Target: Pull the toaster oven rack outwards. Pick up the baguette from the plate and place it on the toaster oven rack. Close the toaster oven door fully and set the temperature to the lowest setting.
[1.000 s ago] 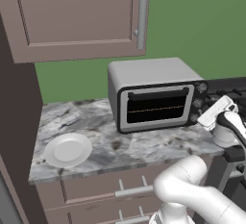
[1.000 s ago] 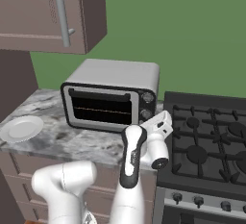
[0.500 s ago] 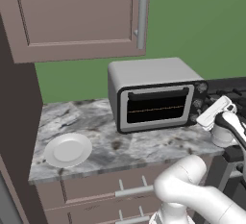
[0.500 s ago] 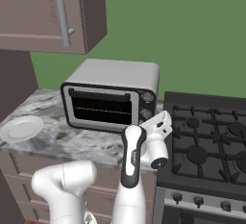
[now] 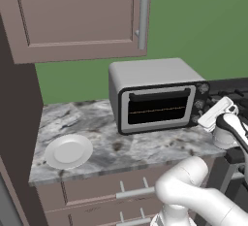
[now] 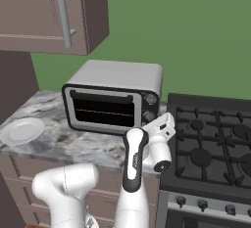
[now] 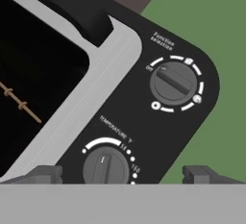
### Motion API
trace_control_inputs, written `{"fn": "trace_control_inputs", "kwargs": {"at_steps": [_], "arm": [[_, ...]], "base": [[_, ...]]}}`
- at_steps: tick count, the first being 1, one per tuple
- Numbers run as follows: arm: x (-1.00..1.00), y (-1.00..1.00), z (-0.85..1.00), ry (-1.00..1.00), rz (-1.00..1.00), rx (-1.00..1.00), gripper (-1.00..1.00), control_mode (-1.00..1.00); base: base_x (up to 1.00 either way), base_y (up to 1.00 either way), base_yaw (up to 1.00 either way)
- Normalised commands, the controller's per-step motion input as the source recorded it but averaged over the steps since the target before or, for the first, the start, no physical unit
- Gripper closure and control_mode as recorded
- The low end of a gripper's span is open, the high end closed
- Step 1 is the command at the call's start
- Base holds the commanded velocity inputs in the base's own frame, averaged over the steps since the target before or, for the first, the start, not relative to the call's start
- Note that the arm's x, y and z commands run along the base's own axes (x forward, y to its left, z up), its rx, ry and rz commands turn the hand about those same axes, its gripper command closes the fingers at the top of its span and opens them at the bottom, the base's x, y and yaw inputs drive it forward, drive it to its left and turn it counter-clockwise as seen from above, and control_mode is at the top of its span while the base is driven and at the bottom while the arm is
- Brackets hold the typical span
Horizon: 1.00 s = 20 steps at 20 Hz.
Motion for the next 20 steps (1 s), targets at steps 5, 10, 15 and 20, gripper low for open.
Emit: {"fn": "trace_control_inputs", "kwargs": {"at_steps": [5,10,15,20], "arm": [[0.00,0.07,0.00,0.00,0.00,0.00,-1.00,-1.00],[0.12,0.04,0.00,0.00,0.00,0.00,-1.00,-1.00],[0.24,0.00,-0.01,0.00,0.00,0.00,-1.00,-1.00],[0.14,0.00,-0.07,0.00,0.00,0.01,-1.00,-1.00]], "base": [[0.00,0.00,0.00],[0.00,0.00,0.00],[0.00,0.00,0.00],[0.00,0.00,0.00]]}}
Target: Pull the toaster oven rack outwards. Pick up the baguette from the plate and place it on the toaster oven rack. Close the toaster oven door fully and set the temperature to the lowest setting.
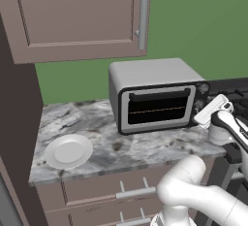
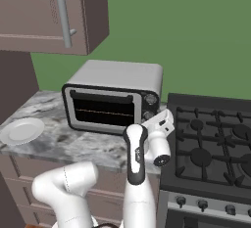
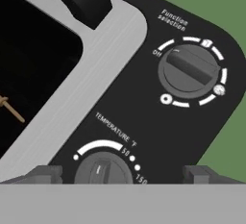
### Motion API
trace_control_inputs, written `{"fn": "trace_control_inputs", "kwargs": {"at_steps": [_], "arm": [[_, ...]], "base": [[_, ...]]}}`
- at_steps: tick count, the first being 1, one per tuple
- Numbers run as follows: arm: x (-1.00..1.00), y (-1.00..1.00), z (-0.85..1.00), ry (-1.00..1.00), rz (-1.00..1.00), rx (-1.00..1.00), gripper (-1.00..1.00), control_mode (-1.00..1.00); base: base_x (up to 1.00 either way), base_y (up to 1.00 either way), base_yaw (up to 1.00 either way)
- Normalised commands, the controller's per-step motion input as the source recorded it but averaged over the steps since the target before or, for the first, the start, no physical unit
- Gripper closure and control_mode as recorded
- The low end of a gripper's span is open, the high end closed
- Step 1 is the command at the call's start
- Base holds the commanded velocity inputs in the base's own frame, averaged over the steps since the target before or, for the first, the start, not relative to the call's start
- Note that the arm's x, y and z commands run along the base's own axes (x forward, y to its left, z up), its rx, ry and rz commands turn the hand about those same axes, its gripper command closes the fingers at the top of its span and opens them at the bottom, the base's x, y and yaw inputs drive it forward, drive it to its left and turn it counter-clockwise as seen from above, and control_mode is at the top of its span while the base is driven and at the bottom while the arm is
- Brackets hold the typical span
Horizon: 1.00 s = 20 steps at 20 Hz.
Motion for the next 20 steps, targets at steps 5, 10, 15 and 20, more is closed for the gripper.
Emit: {"fn": "trace_control_inputs", "kwargs": {"at_steps": [5,10,15,20], "arm": [[0.09,0.00,-0.09,0.00,0.00,0.01,-1.00,-1.00],[0.04,0.00,-0.12,0.00,0.00,0.00,-1.00,-1.00],[0.00,0.00,-0.18,0.00,0.00,0.00,-1.00,-1.00],[0.01,0.00,-0.20,0.00,0.00,0.00,1.00,-1.00]], "base": [[0.00,0.00,0.00],[0.00,0.00,0.00],[0.00,0.00,0.00],[0.00,0.00,0.00]]}}
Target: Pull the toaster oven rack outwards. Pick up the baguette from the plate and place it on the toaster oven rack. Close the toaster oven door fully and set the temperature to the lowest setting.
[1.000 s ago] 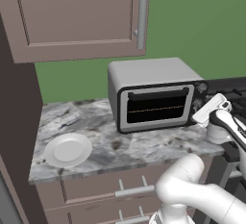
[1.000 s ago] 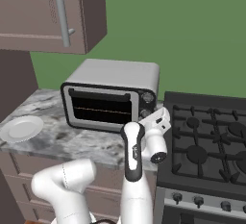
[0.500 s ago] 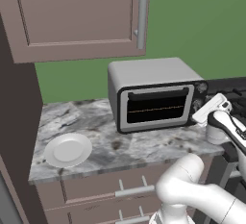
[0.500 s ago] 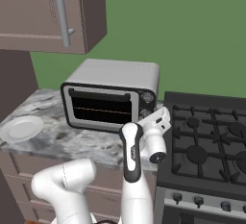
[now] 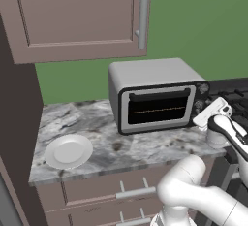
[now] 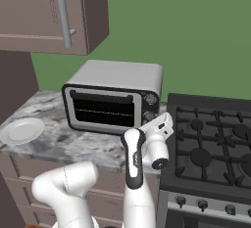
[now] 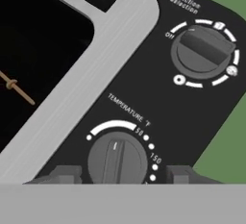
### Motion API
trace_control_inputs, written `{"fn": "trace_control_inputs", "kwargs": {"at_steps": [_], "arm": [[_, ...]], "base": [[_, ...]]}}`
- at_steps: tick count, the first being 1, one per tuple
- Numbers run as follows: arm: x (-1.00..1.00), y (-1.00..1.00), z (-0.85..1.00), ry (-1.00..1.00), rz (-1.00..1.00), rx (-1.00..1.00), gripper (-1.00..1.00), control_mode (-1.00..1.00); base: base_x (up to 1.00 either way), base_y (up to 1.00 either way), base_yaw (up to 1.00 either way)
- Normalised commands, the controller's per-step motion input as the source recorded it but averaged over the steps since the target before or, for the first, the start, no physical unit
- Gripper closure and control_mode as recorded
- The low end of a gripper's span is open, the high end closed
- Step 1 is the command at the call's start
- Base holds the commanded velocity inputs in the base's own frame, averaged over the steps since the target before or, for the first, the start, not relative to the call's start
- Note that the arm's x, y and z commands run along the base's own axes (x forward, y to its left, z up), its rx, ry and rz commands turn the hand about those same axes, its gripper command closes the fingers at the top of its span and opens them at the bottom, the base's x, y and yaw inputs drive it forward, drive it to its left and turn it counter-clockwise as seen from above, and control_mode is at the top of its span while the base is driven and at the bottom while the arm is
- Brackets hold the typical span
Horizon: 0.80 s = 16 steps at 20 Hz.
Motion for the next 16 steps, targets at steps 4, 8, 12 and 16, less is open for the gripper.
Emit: {"fn": "trace_control_inputs", "kwargs": {"at_steps": [4,8,12,16], "arm": [[0.09,0.00,-0.06,0.00,0.00,0.00,1.00,-1.00],[0.21,0.00,0.00,0.00,0.00,0.00,1.00,-1.00],[0.31,0.02,0.00,0.00,0.00,0.00,1.00,-1.00],[0.14,0.13,0.00,-0.02,0.00,0.00,1.00,-1.00]], "base": [[0.00,0.00,0.00],[0.00,0.00,0.00],[0.00,0.00,0.00],[0.00,0.00,0.00]]}}
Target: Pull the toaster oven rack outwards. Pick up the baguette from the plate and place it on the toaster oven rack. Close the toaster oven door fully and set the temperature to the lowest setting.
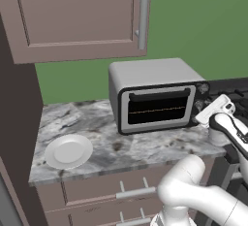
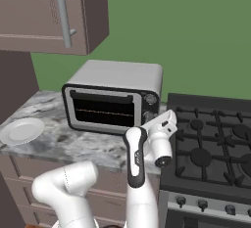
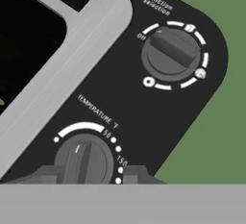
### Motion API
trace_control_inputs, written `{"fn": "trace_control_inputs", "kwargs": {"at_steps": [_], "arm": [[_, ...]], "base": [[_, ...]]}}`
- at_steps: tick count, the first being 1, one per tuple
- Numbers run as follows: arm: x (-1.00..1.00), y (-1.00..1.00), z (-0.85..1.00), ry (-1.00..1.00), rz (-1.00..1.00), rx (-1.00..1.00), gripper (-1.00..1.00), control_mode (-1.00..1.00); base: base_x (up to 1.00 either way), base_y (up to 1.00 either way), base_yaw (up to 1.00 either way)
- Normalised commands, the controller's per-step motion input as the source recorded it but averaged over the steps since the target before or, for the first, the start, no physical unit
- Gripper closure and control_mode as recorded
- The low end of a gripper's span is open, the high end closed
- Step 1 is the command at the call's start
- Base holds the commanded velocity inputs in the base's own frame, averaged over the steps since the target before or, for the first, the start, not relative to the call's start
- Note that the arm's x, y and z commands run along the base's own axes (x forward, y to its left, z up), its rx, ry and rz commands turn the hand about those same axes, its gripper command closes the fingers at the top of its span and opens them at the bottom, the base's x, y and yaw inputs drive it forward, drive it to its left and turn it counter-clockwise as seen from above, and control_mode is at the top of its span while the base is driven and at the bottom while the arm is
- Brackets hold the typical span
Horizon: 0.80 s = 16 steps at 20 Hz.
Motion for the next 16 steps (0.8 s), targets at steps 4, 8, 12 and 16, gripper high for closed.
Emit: {"fn": "trace_control_inputs", "kwargs": {"at_steps": [4,8,12,16], "arm": [[0.00,0.29,-0.01,-0.08,0.00,0.00,1.00,-1.00],[0.01,0.19,0.00,-0.08,0.00,0.00,1.00,-1.00],[0.12,0.01,0.00,-0.09,0.00,0.00,1.00,-1.00],[0.28,0.00,0.00,-0.10,0.00,-0.05,1.00,-1.00]], "base": [[0.00,0.00,0.00],[0.00,0.00,0.00],[0.00,0.00,0.00],[0.00,0.00,0.00]]}}
